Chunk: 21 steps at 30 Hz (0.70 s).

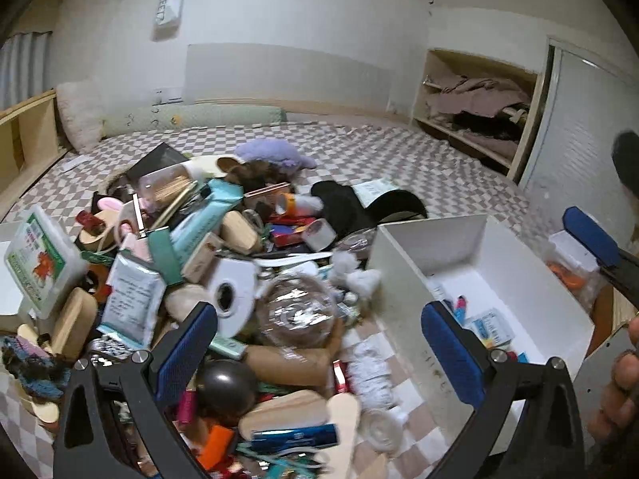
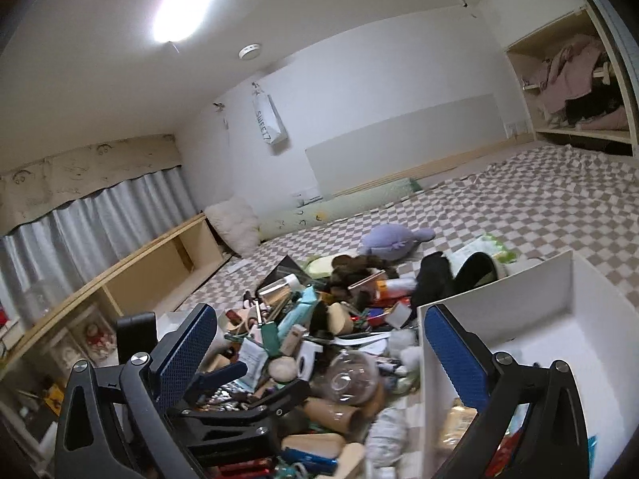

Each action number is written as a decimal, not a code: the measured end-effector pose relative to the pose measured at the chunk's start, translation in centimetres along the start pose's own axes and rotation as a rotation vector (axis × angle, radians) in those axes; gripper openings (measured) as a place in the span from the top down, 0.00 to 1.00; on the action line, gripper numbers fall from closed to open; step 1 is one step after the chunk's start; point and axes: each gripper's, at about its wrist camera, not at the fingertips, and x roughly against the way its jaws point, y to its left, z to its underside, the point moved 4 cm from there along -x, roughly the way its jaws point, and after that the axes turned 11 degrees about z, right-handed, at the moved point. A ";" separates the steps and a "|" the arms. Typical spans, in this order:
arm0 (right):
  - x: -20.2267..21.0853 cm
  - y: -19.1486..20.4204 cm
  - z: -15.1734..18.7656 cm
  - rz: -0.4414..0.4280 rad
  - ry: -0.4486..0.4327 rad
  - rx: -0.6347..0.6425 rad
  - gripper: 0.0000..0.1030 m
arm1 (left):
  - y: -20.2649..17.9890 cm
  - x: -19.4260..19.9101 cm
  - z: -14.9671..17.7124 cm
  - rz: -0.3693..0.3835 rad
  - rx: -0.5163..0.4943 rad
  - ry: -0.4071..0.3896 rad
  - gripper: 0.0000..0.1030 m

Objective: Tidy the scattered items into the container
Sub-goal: 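Move both tools back from the box to the heap, then lower both open tools into the heap toward the next items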

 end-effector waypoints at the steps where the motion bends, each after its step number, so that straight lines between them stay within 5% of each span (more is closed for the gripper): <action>1: -0.2 0.0 0.1 0.039 0.013 -0.031 0.00 | 0.4 0.1 0.1 -0.009 -0.004 0.002 0.00; 6: -2.0 1.3 1.4 0.032 0.103 -0.084 0.00 | 2.8 0.9 0.6 -0.040 -0.003 -0.012 0.00; 14: -2.7 6.0 3.5 -0.019 -0.007 0.179 0.00 | 8.1 2.9 1.0 -0.084 0.092 -0.067 0.00; 21: -5.0 7.2 5.4 0.005 0.049 0.194 0.00 | 12.7 4.8 1.4 -0.122 0.175 -0.115 0.00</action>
